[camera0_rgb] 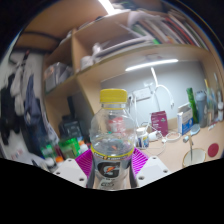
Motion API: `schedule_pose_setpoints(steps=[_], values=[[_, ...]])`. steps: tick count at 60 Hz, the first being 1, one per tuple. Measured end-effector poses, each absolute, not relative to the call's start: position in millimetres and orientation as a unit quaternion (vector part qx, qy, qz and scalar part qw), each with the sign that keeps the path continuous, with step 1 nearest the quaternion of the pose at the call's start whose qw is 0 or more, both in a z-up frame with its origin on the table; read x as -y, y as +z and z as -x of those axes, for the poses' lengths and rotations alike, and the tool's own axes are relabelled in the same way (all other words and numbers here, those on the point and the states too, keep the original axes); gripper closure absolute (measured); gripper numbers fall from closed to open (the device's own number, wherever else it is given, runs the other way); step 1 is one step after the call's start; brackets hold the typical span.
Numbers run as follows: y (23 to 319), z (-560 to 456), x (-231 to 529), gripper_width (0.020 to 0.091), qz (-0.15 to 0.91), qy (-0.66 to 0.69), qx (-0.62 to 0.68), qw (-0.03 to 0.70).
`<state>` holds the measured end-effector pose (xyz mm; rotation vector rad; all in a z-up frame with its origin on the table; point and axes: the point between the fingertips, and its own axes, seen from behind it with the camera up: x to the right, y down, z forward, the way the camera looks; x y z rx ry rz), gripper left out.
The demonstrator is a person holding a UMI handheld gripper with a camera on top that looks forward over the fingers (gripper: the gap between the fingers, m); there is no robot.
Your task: Pour water
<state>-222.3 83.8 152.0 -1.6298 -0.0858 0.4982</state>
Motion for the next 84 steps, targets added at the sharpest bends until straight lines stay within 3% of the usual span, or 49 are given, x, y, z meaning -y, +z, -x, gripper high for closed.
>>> schedule_pose_setpoints(steps=[4, 9, 25, 34, 42, 55, 63, 69, 76, 80, 84], values=[[177.8, 203.4, -77.2, 0.0607, 0.707, 0.303, -0.036, 0.638], [187.5, 170.4, -72.1, 0.0608, 0.686, 0.412, -0.133, 0.585], [149.0, 124.3, -79.2, 0.0613, 0.584, 0.627, -0.368, 0.36], [153.5, 127.8, -72.9, 0.0613, 0.517, 0.694, -0.423, 0.27], [168.9, 126.0, -67.9, 0.0613, 0.46, 0.736, -0.444, 0.224], [167.9, 127.5, -66.4, 0.0612, 0.448, 0.745, -0.453, 0.201], [165.6, 129.7, -65.7, 0.0612, 0.456, 0.743, -0.447, 0.202], [181.3, 139.0, -60.9, 0.061, 0.498, 0.732, -0.397, 0.242], [229.9, 147.1, -39.8, 0.0609, 0.593, 0.667, -0.256, 0.37], [269.1, 119.6, -28.4, 0.061, 0.607, 0.616, -0.16, 0.475], [327.9, 88.3, -26.9, 0.061, 0.607, 0.528, -0.107, 0.584]])
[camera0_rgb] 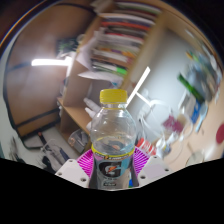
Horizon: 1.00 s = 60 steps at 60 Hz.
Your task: Pour water
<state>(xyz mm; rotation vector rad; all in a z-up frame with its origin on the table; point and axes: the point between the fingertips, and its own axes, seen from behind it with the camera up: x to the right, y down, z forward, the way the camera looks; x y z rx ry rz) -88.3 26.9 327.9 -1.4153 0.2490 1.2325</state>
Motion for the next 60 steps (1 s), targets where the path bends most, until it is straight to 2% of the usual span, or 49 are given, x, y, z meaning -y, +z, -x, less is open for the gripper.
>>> schedule_pose_setpoints(steps=[4, 8, 11, 15, 19, 25, 30, 42, 50, 60], values=[[366.3, 37.7, -31.1, 0.0611, 0.602, 0.419, -0.065, 0.677], [370.5, -30.0, -40.9, 0.061, 0.588, 0.313, -0.039, 0.745], [370.4, -61.4, -50.0, 0.061, 0.597, 0.227, -0.047, 0.768], [337.9, -115.0, -69.2, 0.0609, 0.614, 0.117, -0.049, 0.779], [279.1, -164.6, -92.8, 0.0609, 0.642, 0.035, -0.045, 0.765], [204.6, -194.0, -120.4, 0.0608, 0.696, 0.004, -0.05, 0.716], [161.2, -203.7, -133.1, 0.0606, 0.718, 0.002, -0.048, 0.695], [119.5, -184.6, -148.0, 0.0598, 0.735, 0.007, -0.012, 0.678], [88.4, -180.7, -157.7, 0.0568, 0.755, -0.007, 0.006, 0.656], [94.8, -182.7, -159.6, 0.0547, 0.73, -0.009, 0.005, 0.684]])
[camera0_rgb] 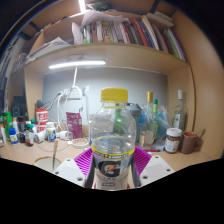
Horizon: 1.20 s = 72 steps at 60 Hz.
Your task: Pour water
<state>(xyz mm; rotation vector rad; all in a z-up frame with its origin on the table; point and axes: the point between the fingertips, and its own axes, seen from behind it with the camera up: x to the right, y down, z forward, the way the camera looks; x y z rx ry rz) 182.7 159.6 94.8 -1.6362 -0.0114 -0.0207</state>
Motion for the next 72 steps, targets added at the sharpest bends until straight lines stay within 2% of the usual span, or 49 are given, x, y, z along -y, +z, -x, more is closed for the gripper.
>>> schedule_pose_setpoints(steps=[7, 17, 19, 23, 24, 27, 35, 36, 49, 62, 72], values=[[96.1, -182.2, -160.1, 0.0547, 0.724, -0.011, 0.006, 0.689], [93.3, -183.6, -158.8, 0.0465, 0.743, -0.012, 0.0, 0.67], [90.1, -182.9, -155.4, 0.0415, 0.757, -0.004, -0.006, 0.653], [92.2, -181.4, -145.6, 0.0253, 0.769, 0.023, -0.03, 0.638], [93.0, -182.9, -142.6, 0.0245, 0.771, 0.026, -0.037, 0.636], [93.4, -183.6, -132.0, 0.0267, 0.775, 0.027, -0.045, 0.63], [101.6, -195.0, -87.1, 0.0241, 0.77, -0.009, -0.056, 0.635], [103.4, -195.3, -80.2, 0.0262, 0.768, -0.012, -0.058, 0.637], [122.4, -183.5, 16.3, 0.0262, 0.75, -0.025, -0.056, 0.658], [123.2, -147.3, 105.9, 0.0263, 0.746, -0.005, -0.041, 0.665], [116.5, -128.3, 144.1, 0.0255, 0.742, -0.004, -0.027, 0.669]])
